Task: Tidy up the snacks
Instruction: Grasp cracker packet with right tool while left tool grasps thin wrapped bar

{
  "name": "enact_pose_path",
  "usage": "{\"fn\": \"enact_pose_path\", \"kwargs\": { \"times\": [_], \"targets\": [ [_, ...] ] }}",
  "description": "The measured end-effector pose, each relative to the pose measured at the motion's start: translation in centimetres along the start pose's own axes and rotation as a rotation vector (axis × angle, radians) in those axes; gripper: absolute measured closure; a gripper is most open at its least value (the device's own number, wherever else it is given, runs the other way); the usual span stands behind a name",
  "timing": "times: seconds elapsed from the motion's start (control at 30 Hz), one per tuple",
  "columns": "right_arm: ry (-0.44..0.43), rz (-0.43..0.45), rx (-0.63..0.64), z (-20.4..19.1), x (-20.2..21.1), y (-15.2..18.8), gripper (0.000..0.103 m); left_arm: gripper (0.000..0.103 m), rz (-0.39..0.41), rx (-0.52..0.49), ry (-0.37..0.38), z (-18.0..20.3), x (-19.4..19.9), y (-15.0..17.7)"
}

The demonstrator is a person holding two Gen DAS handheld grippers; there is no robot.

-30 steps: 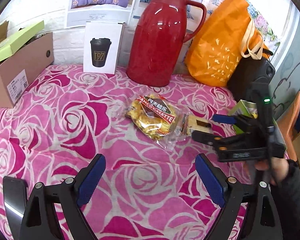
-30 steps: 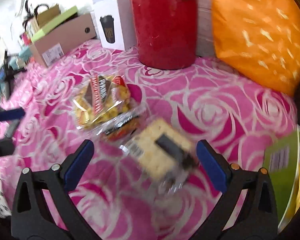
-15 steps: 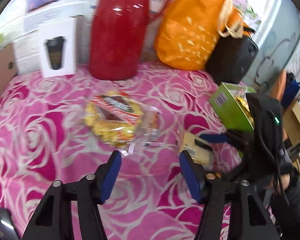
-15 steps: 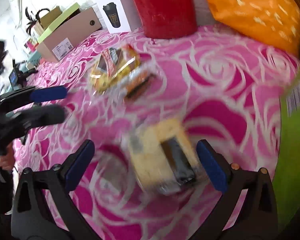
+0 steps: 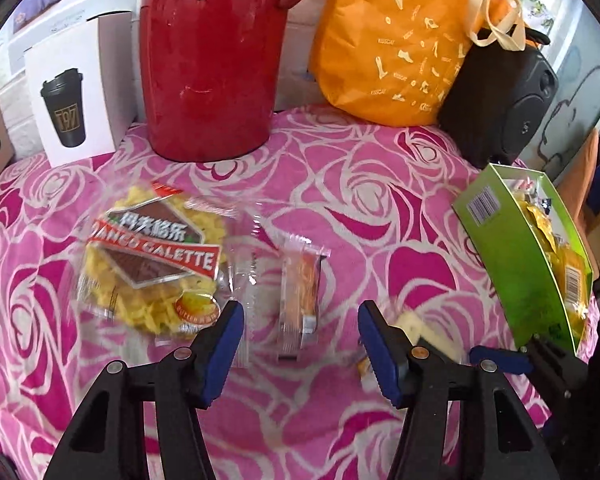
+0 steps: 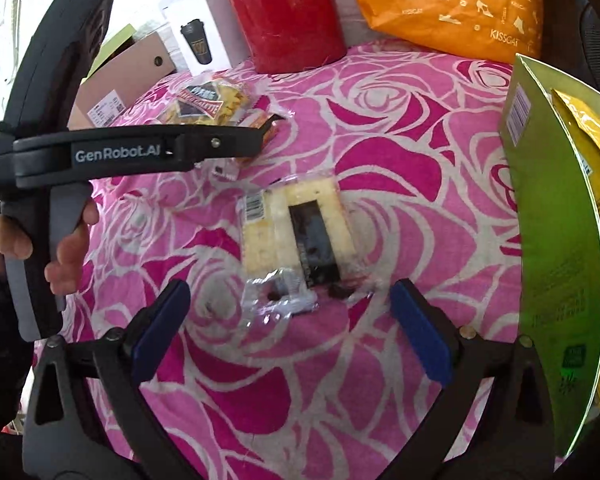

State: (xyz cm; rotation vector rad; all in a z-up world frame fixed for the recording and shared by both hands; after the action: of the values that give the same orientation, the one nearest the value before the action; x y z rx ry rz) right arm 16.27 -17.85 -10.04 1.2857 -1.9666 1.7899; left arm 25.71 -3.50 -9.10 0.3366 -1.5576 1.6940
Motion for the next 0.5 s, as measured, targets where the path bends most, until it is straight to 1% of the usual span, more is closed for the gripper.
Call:
{"fn": "enact_pose_path", "kwargs": {
  "times": [0.07, 0.1, 0.13, 0.17, 0.27, 0.37, 0.47, 0.5],
  "targets": [
    [0.019, 0.009, 0.008, 0.1, -0.2, -0.3, 0.014, 0.042, -0.013, -0.015, 0.017, 0.7, -0.4, 0.0],
    [0.028, 0.013, 0.014, 0.1, -0.3, -0.4, 0.021, 0.042, -0.021, -0.022, 0.033, 1.1, -0.5, 0.1],
    [0.035, 0.014, 0.018, 0.2, -0.4, -0.5, 0.032, 0.042, -0.027, -0.03, 0.039, 1.5, -0.6, 0.2],
    [0.047, 0.014, 0.026, 0.2, -0.4, -0.5, 0.034, 0.042, -0.033, -0.042, 0.03, 1.7, -0.9, 0.4],
    [0.041, 0.019, 0.03, 0.2, -0.3, -0.5, 0.034, 0.042, -0.053, -0.032, 0.011, 1.5, -1.9, 0.7],
    [0.047, 0.023, 0.026, 0.2, -0.6, -0.6, 0.032, 0.042, -0.048, -0.027, 0.007, 1.4, -2.2, 0.7],
    [0.051, 0.026, 0.033, -0.1, -1.2, -0.8, 0.021, 0.042, -0.05, -0.012, 0.009, 1.3, -2.0, 0.7],
    [0.047, 0.028, 0.037, -0.3, -1.3, -0.8, 0.017, 0.042, -0.051, 0.007, 0.015, 1.1, -2.0, 0.6]
  ]
}}
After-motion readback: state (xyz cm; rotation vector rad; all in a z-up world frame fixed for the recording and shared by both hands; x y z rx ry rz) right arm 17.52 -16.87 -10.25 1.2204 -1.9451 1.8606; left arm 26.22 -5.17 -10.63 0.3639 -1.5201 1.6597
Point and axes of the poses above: each gripper's, at about its wrist camera, not at the fingertips, and x roughly against the way its jaws point, z to its right, y to its underside, the point moved 6 cm from there along -x, roughly the way its jaws point, and after that the axes turned 13 degrees about z, right-handed, at the moved point
